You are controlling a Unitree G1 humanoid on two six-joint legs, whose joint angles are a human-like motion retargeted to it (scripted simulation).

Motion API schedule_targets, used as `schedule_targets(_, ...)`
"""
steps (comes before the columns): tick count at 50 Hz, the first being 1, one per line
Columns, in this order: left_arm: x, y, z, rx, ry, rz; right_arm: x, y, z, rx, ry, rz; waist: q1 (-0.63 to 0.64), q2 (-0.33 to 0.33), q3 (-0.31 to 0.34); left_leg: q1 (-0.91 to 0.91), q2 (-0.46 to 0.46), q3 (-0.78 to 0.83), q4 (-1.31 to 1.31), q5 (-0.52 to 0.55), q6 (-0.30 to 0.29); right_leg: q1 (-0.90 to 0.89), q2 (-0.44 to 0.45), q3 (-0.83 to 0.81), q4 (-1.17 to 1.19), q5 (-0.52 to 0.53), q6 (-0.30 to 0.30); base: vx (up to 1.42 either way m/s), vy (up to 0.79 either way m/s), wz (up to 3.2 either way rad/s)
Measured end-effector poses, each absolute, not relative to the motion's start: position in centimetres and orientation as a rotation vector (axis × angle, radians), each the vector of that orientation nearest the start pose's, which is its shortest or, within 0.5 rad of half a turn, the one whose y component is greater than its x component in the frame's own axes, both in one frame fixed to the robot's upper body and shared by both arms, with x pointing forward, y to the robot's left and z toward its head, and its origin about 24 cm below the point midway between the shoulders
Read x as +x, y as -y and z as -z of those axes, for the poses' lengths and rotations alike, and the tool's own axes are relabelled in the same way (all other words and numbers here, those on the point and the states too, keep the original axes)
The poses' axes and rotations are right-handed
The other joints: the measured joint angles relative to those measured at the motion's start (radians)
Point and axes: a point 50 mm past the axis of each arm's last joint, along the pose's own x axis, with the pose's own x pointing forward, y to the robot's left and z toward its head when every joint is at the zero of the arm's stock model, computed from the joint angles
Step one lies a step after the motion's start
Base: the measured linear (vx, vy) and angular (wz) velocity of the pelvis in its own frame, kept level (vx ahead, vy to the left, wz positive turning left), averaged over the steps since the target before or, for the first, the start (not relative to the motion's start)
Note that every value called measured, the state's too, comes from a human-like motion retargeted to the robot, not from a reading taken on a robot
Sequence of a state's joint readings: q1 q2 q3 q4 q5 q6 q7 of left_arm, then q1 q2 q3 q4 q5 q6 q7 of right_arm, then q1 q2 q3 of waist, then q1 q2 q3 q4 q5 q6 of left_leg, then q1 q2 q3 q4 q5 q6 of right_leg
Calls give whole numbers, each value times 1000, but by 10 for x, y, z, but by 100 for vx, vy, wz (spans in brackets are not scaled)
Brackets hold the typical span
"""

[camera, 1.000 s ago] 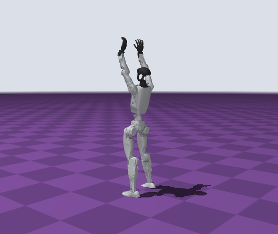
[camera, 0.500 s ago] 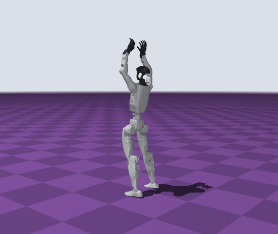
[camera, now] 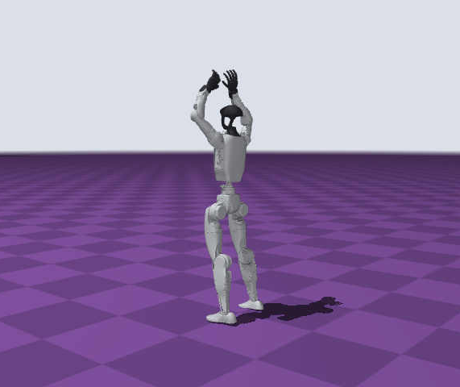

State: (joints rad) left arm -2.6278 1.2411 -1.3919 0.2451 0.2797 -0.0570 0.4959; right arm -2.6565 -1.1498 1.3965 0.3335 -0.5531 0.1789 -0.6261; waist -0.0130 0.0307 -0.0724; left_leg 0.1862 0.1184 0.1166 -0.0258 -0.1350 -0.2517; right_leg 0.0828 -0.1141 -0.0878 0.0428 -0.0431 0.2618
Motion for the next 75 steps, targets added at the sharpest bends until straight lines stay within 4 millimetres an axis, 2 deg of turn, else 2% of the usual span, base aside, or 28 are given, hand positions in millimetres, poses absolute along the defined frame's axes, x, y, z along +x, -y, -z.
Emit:
schedule_targets(3, 123, -107, -580, 1616, 1828, -805, 108, 100, -595, 1993, -2327, -1608, -5, 0, 27, -48, 0, 4, -13, 24, -3, -54, 2, 9, -11, 26, 0, -20, -4, -10)
schedule_targets(7, 132, -89, -593, 1648, 1771, -765, 115, 89, -607, 2204, -2267, -1582, -8, -20, 180, -106, -15, 4, -39, 66, 6, -114, -9, 18, -41, 72, 0, -28, -1, -4)
schedule_targets(10, 158, -87, -598, 1643, 1643, -682, 142, 81, -607, 2396, -2294, -1491, -26, -24, 246, -155, -18, -1, -61, 107, 0, -166, -10, 15, -59, 119, 0, -32, -2, 6)
schedule_targets(13, 192, -91, -598, 1583, 1484, -593, 184, 86, -602, 2673, -2317, -1418, -54, -34, 323, -239, -28, -10, -25, 119, 10, -244, -24, -4, -23, 145, 0, -33, 0, 25)
schedule_targets(15, 222, -93, -592, 1501, 1374, -529, 225, 96, -590, 2899, -2302, -1429, -70, -53, 381, -270, -30, -26, -61, 171, 0, -277, -25, -10, -49, 195, -4, -36, -3, 23)
schedule_targets(18, 276, -99, -568, 1440, 1117, -438, 299, 118, -550, 3487, -2028, -1363, -93, -89, 494, -327, -36, -35, -12, 166, 14, -330, -37, -37, 11, 194, -11, -31, -2, 29)
schedule_targets(20, 318, -102, -535, 1399, 911, -333, 347, 126, -504, 3987, -1601, -1152, -91, -114, 561, -341, -39, -50, -61, 221, 9, -346, -35, -34, -36, 245, -22, -28, -3, 14)
schedule_targets(22, 369, -119, -472, 1367, 610, -193, 391, 120, -435, 4392, -1052, -671, -109, -106, 563, -369, -40, -61, -59, 230, 12, -371, -35, -40, -29, 249, -33, -17, -2, 15)
schedule_targets(24, 408, -125, -394, 1353, 371, -27, 419, 117, -362, 4543, -576, -202, -113, -84, 559, -401, -43, -63, -33, 219, 18, -394, -39, -46, -17, 244, -35, -10, -1, 15)
schedule_targets(25, 419, -126, -357, 1378, 276, 53, 426, 115, -330, 4572, -429, 13, -115, -87, 566, -421, -44, -59, 4, 195, 22, -405, -44, -51, 3, 230, -33, -9, 0, 4)
schedule_targets(28, 431, -137, -283, 1365, 169, 104, 432, 109, -276, 4538, -464, 136, -108, -109, 575, -448, -51, -61, -60, 245, 25, -418, -40, -35, -98, 296, -33, -9, 1, -9)
schedule_targets(33, 426, -163, -176, 1359, -26, 195, 431, 127, -203, 4667, -310, 284, -105, -130, 533, -471, -55, -57, 10, 187, 22, -422, -50, -52, -58, 266, -4, 3, 2, 9)
schedule_targets(38, 414, -174, -137, 1235, -13, 143, 424, 167, -178, 4818, -354, -116, -84, -114, 466, -422, -73, -83, -56, 217, 29, -379, -64, -61, -93, 286, -2, 8, 10, 15)
schedule_targets(42, 397, -181, -106, 1122, 4, 151, 407, 189, -148, 4921, -526, -278, -53, -96, 394, -368, -68, -75, -41, 180, 31, -334, -61, -58, -73, 276, 0, 14, 12, -16)
schedule_targets(46, 368, -198, -82, 987, 21, 151, 382, 193, -126, 5006, -833, -150, -26, -101, 350, -308, -58, -28, 13, 105, 41, -303, -52, -14, -13, 242, 0, 13, 16, -55)
schedule_targets(51, 322, -229, -70, 783, 73, 15, 348, 183, -127, 4861, -1570, 83, -8, -118, 353, -196, -52, 43, -58, 104, 25, -283, -30, 85, 12, 240, 0, 3, 14, -81)
schedule_targets(52, 312, -235, -66, 755, 79, -13, 340, 180, -128, 4817, -1715, 206, -9, -122, 365, -182, -49, 55, -57, 96, 23, -280, -24, 105, 18, 241, 0, -2, 11, -70)
schedule_targets(53, 301, -239, -61, 733, 93, -31, 331, 177, -127, 4770, -1835, 467, -9, -129, 384, -170, -49, 61, -46, 82, 27, -273, -21, 127, 24, 238, 0, -3, 11, -65)
schedule_targets(55, 281, -251, -48, 682, 57, -92, 316, 175, -123, 4719, -1994, 618, -15, -135, 418, -150, -38, 84, -51, 76, 20, -269, -3, 171, 20, 252, 0, -6, 6, -67)
schedule_targets(57, 265, -261, -32, 638, -16, -145, 301, 180, -109, 4800, -1930, 596, -18, -138, 458, -136, -26, 108, -60, 78, 11, -267, 16, 213, 6, 271, 0, -10, 2, -69)
schedule_targets(58, 258, -265, -23, 616, -64, -174, 296, 184, -100, 4891, -1783, 502, -18, -141, 475, -135, -19, 121, -61, 78, 6, -269, 25, 232, -3, 283, 0, -10, -4, -62)
schedule_targets(60, 241, -273, -1, 594, -183, -199, 283, 197, -74, 5126, -1241, 234, -27, -150, 493, -153, 1, 146, -23, 66, -8, -281, 52, 234, 9, 292, 0, -9, -8, -49)
schedule_targets(61, 235, -274, 6, 598, -225, -202, 277, 200, -60, 5216, -911, 264, -27, -157, 502, -159, 9, 159, -10, 49, 1, -289, 58, 243, 11, 291, 0, -9, -3, -51)
schedule_targets(62, 231, -275, 13, 585, -263, -213, 270, 203, -46, -957, 104, -45, -26, -165, 509, -160, 8, 169, -13, 46, 5, -294, 59, 254, 3, 297, 0, -11, 8, -60)
schedule_targets(65, 229, -272, 30, 504, -352, -238, 254, 210, -12, -933, -57, -12, -27, -184, 527, -142, -31, 183, -61, 73, 2, -288, 31, 277, -42, 321, 0, -11, 15, -39)
schedule_targets(68, 227, -265, 45, 549, -438, -157, 235, 213, 10, -893, -155, -3, -38, -194, 517, -135, -63, 182, -61, 65, 14, -280, 0, 253, -35, 289, 0, -6, 17, 1)
schedule_targets(72, 235, -247, 60, 738, -493, 21, 223, 214, 22, -896, -199, -25, -46, -181, 479, -129, -103, 169, -61, 57, 24, -272, -47, 196, 3, 213, 0, -2, 16, 19)
schedule_targets(75, 249, -228, 63, 914, -472, 159, 230, 211, 21, -971, -178, -76, -40, -164, 451, -127, -123, 159, -61, 53, 33, -272, -79, 146, 40, 165, 0, 0, 11, 22)
